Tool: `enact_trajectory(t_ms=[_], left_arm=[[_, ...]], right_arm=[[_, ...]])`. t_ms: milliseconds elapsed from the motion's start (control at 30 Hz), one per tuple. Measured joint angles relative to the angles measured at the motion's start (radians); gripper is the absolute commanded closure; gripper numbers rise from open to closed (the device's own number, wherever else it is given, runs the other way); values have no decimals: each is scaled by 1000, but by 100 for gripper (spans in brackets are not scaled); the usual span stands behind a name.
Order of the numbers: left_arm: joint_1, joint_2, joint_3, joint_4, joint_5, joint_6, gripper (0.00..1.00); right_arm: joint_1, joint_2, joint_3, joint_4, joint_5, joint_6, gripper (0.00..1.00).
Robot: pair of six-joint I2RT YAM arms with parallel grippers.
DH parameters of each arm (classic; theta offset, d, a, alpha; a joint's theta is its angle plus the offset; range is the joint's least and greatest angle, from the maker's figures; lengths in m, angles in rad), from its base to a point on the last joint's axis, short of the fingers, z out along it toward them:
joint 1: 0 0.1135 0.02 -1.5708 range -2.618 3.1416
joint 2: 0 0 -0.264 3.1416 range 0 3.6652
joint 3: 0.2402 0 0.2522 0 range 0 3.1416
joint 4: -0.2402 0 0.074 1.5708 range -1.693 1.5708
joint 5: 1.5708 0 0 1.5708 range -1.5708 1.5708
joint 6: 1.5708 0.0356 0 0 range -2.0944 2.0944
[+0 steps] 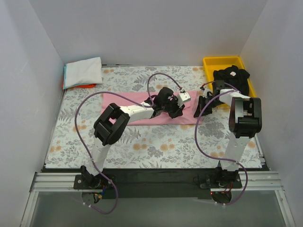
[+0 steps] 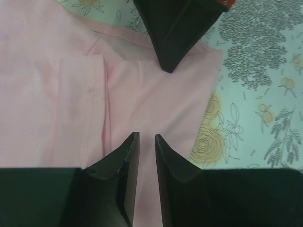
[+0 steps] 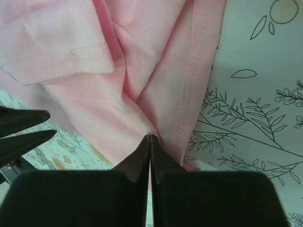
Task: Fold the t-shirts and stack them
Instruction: Fold the tshirt
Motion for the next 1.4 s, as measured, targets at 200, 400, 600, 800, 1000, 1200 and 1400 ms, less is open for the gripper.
enact_trajectory(t_ms=[200, 400, 600, 800, 1000, 1200, 1400], left_arm=[[-4, 56, 19, 0, -87, 16, 81], [-4, 99, 51, 18, -161, 45, 82], [-5, 99, 51, 42, -222, 79, 83], [3, 99, 51, 46, -243, 115, 84], [33, 99, 84, 41, -262, 144, 84], [87, 99, 149, 47, -268, 146, 84], [144, 116, 210, 42, -273, 140, 84]], right_arm=[[0, 0, 5, -2, 14, 1, 99], [0, 0, 6, -2, 18, 1, 99], [14, 0, 13, -5, 39, -2, 99], [27, 0, 21, -7, 64, -5, 99], [28, 0, 23, -9, 69, -6, 99], [32, 0, 26, -12, 75, -13, 99], [47, 0, 37, -26, 85, -46, 99]])
